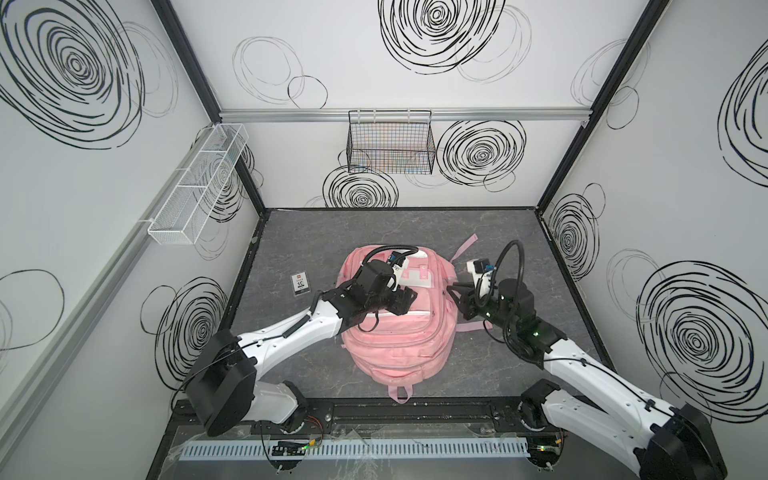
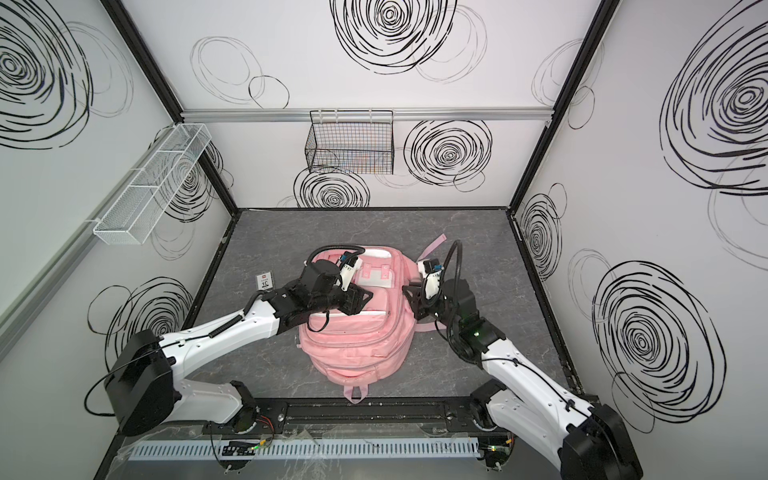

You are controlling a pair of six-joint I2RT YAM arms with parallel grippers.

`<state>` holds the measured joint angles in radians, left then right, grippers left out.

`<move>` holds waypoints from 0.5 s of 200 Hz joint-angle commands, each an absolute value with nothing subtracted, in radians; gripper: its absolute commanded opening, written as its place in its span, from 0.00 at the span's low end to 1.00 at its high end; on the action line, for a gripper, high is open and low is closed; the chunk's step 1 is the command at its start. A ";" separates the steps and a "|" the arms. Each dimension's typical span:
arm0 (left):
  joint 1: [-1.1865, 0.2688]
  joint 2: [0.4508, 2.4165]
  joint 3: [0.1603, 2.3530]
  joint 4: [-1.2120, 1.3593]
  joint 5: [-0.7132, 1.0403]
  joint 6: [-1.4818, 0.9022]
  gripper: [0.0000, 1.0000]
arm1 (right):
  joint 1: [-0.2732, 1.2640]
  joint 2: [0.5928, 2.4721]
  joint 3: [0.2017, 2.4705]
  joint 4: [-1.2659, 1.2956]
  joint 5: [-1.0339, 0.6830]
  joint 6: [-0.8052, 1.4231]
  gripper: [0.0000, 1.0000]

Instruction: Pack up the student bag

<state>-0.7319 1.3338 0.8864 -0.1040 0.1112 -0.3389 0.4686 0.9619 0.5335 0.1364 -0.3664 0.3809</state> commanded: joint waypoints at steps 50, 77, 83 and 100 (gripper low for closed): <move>-0.632 1.071 0.684 -0.062 0.022 -0.413 0.63 | 0.569 1.076 0.575 0.065 -0.497 1.083 0.43; -0.589 0.980 0.609 -0.058 -0.003 -0.469 0.63 | 0.577 1.059 0.500 0.109 -0.479 1.176 0.43; -0.583 0.960 0.593 -0.059 -0.012 -0.479 0.63 | 0.578 1.056 0.483 0.137 -0.490 1.201 0.43; -0.574 0.912 0.547 -0.061 -0.051 -0.506 0.63 | 0.584 1.061 0.455 0.177 -0.509 1.247 0.45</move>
